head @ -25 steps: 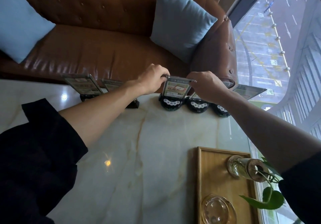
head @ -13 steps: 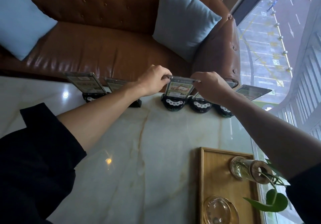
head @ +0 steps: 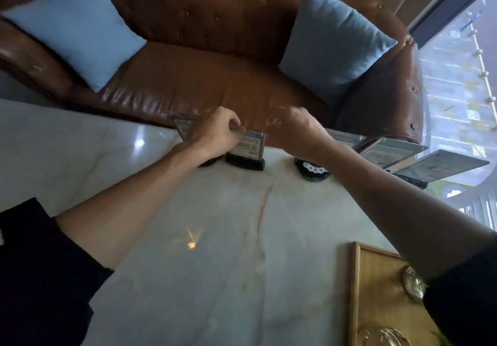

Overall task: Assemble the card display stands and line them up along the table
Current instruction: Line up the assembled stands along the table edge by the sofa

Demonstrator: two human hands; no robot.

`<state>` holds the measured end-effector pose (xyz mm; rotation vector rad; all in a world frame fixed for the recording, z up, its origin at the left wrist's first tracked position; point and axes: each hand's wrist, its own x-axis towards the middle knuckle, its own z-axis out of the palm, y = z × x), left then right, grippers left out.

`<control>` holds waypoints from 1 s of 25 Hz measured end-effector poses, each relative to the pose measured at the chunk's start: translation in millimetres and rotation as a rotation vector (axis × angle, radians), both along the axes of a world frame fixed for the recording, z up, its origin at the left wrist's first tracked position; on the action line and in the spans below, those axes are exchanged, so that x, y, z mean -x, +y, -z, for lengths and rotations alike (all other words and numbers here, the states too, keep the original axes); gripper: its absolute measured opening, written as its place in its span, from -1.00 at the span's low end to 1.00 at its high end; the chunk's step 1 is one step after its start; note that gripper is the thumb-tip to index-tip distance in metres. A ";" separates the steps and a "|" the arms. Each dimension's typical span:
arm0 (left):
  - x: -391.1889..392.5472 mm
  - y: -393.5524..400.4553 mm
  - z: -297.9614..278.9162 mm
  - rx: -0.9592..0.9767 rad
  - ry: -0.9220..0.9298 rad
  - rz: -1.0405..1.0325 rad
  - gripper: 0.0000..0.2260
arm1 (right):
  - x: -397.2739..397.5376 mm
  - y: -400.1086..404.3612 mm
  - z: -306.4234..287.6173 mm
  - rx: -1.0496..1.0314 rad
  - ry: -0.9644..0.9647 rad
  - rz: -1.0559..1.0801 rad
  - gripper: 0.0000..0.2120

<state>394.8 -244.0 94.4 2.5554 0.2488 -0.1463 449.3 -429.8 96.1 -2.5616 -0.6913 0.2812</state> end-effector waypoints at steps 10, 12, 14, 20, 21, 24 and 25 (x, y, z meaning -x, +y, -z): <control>-1.4 -6.6 11.1 0.146 0.004 0.043 -0.72 | 17.5 6.6 4.1 -0.114 0.485 0.158 -0.69; -4.2 -8.3 10.2 0.133 0.016 0.108 -0.77 | 13.8 0.5 -4.1 -0.050 0.355 0.220 -0.76; -7.9 -11.4 6.9 0.182 0.020 0.141 -0.71 | 10.5 -4.6 -15.5 -0.002 0.183 0.276 -0.79; -17.2 -27.5 5.3 0.267 0.005 0.286 -0.57 | 1.7 -7.3 0.6 0.221 0.048 0.037 -0.92; -18.2 -29.0 8.4 0.243 -0.026 0.308 -0.59 | -0.7 -10.9 3.5 0.274 0.047 0.022 -0.95; -18.7 -24.2 16.1 0.169 -0.074 0.290 -0.70 | -10.7 -19.5 6.7 0.346 -0.045 -0.019 -0.86; -18.5 -20.7 18.1 0.142 -0.072 0.271 -0.76 | -13.3 -21.1 4.8 0.365 -0.080 -0.026 -0.84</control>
